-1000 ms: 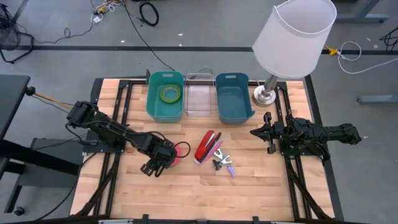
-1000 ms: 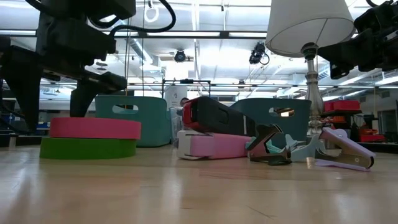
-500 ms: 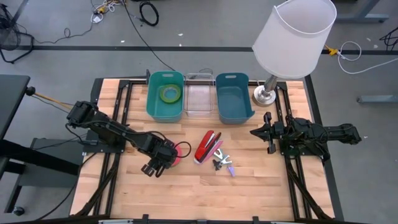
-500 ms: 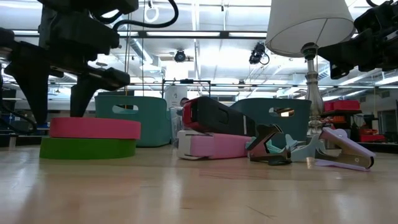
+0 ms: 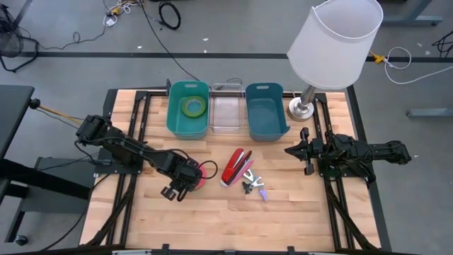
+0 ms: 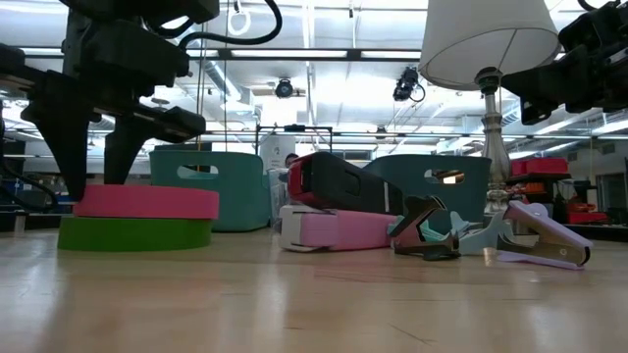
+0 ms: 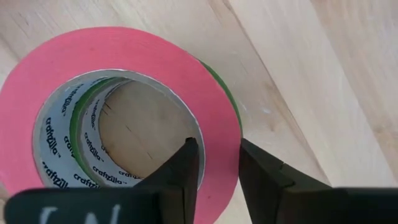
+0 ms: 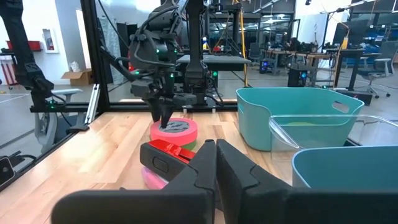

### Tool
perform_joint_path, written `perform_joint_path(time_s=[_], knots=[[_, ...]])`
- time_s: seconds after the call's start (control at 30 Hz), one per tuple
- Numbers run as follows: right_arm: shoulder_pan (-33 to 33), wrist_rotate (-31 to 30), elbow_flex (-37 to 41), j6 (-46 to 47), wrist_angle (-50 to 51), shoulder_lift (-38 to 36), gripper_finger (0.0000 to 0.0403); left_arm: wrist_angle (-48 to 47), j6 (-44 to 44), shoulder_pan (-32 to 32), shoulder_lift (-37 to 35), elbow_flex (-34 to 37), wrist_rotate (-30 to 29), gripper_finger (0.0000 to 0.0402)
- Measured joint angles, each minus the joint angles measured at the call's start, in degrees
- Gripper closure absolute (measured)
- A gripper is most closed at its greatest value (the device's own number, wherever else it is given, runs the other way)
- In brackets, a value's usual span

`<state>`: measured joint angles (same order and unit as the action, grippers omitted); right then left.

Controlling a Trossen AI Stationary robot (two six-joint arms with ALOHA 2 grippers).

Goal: Pick and place Stapler, Stapler remover, tape
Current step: Put the pink tape into the green bin

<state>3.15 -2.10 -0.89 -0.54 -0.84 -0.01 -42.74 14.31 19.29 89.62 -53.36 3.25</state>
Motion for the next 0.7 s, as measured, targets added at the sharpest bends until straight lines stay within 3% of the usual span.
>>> perform_joint_path(time_s=[0.3,0.7], knots=[[0.01,0.01,-0.01,0.00,0.00,0.00,0.0387,-1.81,-0.07,0.00,-0.02,-0.76,0.07,0.0302],[0.01,0.00,0.01,0.00,0.00,0.00,0.0387,-11.03,0.50,-0.38,-0.02,-12.12,-1.35,0.0303]])
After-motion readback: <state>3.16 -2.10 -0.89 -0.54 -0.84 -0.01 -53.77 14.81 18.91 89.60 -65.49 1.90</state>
